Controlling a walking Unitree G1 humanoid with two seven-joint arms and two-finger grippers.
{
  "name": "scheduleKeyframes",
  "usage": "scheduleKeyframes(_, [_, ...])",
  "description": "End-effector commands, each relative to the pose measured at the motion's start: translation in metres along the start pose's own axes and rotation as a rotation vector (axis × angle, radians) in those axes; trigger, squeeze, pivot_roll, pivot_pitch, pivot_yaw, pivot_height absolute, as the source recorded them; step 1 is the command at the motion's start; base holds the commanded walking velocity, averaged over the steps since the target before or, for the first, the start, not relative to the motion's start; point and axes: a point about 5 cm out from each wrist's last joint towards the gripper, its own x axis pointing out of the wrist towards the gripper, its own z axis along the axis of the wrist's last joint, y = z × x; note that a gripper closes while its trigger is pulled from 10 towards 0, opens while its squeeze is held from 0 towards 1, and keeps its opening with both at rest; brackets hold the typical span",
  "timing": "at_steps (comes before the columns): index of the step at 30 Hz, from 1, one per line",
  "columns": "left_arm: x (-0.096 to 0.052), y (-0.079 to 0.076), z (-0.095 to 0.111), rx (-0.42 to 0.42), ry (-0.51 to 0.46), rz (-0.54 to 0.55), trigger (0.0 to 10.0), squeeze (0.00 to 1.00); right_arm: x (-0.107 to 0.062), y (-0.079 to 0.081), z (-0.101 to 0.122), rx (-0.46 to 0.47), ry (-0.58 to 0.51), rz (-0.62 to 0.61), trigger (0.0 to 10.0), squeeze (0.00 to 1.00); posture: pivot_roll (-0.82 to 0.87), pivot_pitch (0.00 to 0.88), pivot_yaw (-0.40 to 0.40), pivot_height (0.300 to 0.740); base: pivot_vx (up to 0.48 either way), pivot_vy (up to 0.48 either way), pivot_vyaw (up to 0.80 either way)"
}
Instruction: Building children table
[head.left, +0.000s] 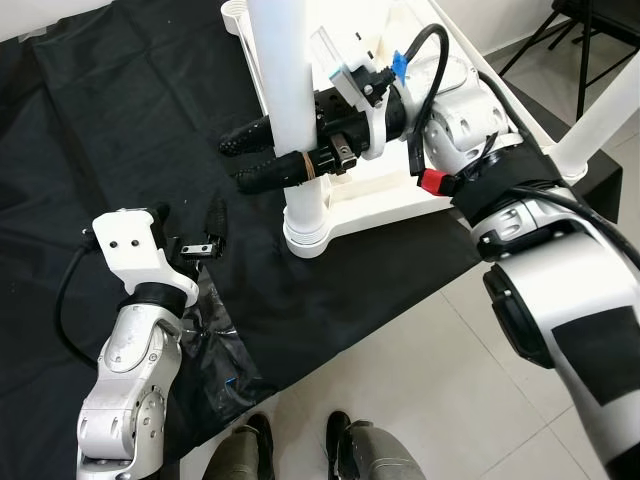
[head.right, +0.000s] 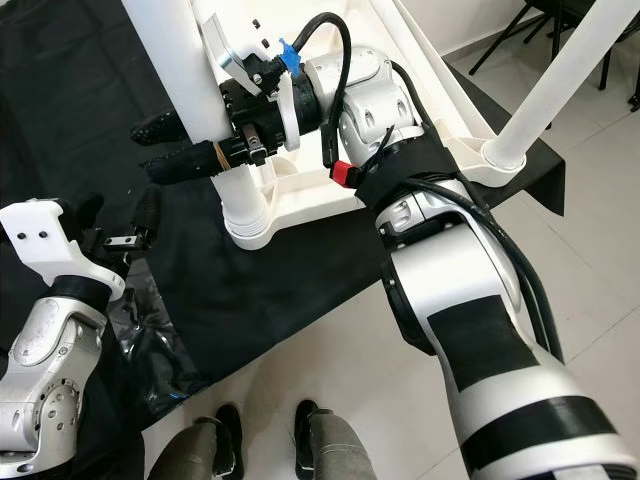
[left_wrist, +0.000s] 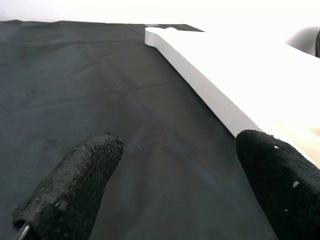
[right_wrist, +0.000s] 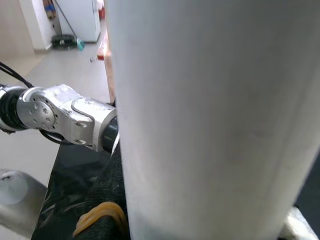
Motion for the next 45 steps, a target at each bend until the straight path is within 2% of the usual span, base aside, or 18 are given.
scheduleKeyframes(1, [-0.003,0.003,-0.004,0.003,0.015,0.016,10.0,0.0,0.006,0.003,-0.026,0.073,0.113,-0.001,10.0,0.0,-0.02,0.326,-0.056,0.74,0.0,0.0,0.0])
scheduleKeyframes(7, [-0.003,0.003,-0.004,0.004,0.013,0.018,10.0,0.0,0.006,0.003,-0.031,0.084,0.11,-0.046,10.0,0.0,-0.02,0.324,-0.057,0.74,0.0,0.0,0.0])
scheduleKeyframes(13, [-0.003,0.004,-0.003,0.006,0.012,0.021,10.0,0.0,-0.004,0.006,-0.043,0.113,0.068,-0.123,10.0,0.0,-0.02,0.321,-0.048,0.74,0.0,0.0,0.0])
scheduleKeyframes(31, [-0.002,0.003,-0.004,0.004,0.014,0.013,10.0,0.0,-0.017,0.01,-0.049,0.158,-0.021,-0.262,10.0,0.0,-0.01,0.32,-0.037,0.74,0.0,0.0,0.0])
scheduleKeyframes(45, [-0.001,0.003,-0.004,0.0,0.014,0.01,10.0,0.0,-0.021,0.009,-0.061,0.224,0.056,-0.37,10.0,0.0,-0.02,0.319,-0.037,0.74,0.0,0.0,0.0])
